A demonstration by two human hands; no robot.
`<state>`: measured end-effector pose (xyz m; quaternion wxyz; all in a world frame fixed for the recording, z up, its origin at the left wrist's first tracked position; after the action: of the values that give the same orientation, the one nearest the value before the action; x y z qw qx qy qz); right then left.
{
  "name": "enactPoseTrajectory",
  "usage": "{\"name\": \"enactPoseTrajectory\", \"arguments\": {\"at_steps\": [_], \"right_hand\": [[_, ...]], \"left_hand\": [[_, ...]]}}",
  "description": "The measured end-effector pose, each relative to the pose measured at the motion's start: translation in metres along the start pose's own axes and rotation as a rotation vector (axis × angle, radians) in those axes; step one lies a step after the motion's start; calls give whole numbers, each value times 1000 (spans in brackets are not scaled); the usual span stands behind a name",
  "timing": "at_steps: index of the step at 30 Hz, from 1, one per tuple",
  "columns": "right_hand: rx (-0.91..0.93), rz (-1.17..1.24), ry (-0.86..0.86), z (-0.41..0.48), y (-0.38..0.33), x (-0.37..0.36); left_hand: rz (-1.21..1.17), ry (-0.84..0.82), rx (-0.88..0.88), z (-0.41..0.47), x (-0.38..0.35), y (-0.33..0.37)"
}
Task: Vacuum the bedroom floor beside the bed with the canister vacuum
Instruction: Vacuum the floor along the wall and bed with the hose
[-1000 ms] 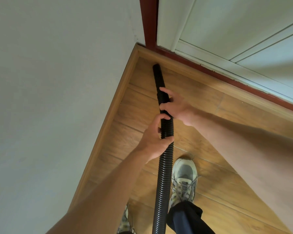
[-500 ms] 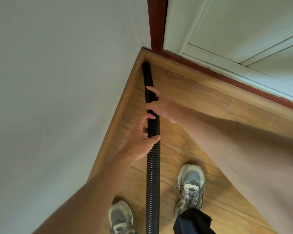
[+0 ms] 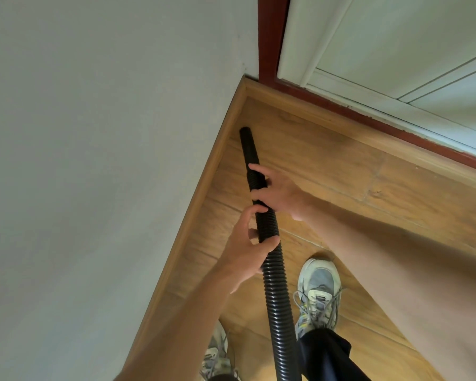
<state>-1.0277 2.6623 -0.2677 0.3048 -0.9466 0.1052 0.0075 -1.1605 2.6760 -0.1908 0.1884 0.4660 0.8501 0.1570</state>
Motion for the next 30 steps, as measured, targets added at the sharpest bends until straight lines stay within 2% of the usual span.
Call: {"name": "enactPoseTrajectory", "arguments": {"at_steps": [8, 18, 24, 30], "right_hand": [[-35, -66, -80, -4, 10, -56], [-68, -228, -220, -28, 47, -111], [-60, -182, -200, -32, 48, -116], [-41, -137, -78, -21, 26, -93]], "left_hand": [[-115, 96, 69, -36, 14, -38], [-222, 124, 175, -79, 4, -92], [-217, 125, 142, -86, 6, -98], [-130, 109, 56, -67, 15, -74]]}}
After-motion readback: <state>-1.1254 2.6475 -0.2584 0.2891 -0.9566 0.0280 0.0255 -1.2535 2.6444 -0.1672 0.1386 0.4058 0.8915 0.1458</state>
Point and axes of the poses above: each hand's wrist, its own z-axis towards the middle knuckle, its own x-axis out of the back of the hand, y = z × x, the point moved 2 cm from there along z, towards the middle knuckle, and after that the axes turned 9 degrees about -y, right-handed, at the moved point
